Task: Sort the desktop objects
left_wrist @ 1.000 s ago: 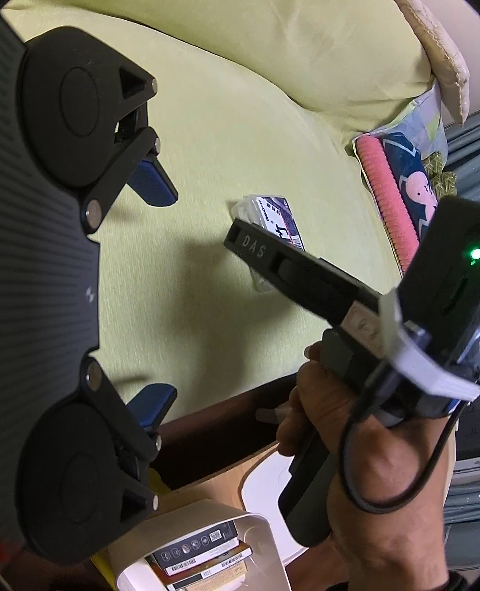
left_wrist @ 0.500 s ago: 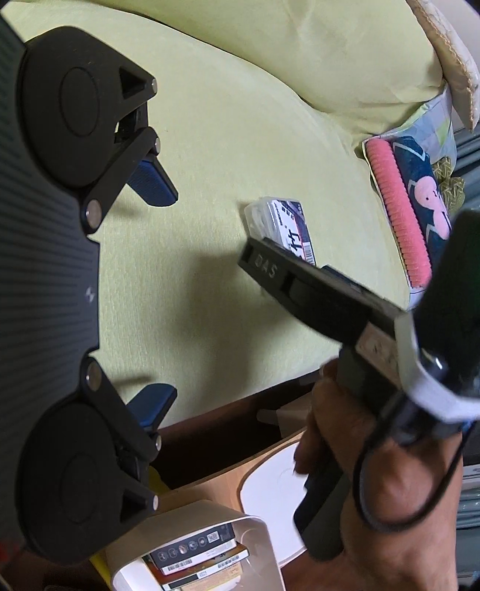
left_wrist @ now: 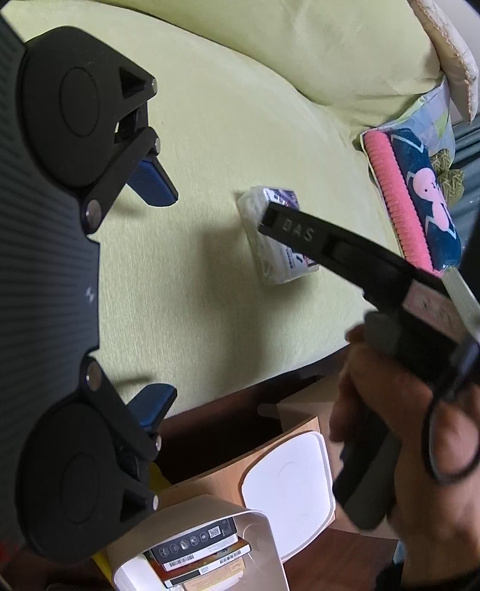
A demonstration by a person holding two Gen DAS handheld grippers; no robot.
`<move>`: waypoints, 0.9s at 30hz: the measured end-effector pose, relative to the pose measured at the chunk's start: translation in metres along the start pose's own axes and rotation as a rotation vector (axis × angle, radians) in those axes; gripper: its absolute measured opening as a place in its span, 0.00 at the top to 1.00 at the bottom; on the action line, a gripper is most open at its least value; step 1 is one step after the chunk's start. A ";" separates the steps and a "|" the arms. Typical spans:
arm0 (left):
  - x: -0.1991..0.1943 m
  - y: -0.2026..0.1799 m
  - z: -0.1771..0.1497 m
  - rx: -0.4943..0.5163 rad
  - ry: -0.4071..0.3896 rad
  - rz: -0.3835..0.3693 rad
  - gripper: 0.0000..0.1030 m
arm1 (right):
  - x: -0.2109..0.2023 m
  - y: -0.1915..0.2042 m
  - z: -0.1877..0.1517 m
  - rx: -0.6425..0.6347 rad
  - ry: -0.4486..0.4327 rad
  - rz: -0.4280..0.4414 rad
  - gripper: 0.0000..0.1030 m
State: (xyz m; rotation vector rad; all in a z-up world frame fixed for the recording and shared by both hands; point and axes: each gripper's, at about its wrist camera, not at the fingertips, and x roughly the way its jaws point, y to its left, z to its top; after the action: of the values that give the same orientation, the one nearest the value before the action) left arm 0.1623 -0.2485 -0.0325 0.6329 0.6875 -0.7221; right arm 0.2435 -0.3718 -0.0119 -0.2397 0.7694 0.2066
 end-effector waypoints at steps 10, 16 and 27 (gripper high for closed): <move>-0.001 0.001 -0.001 -0.008 -0.007 -0.001 0.00 | 0.014 0.017 -0.005 0.059 0.097 0.023 0.45; 0.000 0.004 -0.002 -0.025 0.006 0.006 0.00 | 0.005 0.025 -0.003 0.084 0.166 0.080 0.50; 0.003 0.007 -0.003 -0.033 0.012 0.010 0.00 | 0.006 0.026 -0.006 0.136 0.126 0.061 0.49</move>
State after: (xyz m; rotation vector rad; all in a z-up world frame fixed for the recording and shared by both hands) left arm 0.1681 -0.2437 -0.0351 0.6108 0.7058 -0.6972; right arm 0.2366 -0.3485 -0.0238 -0.1010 0.9126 0.1972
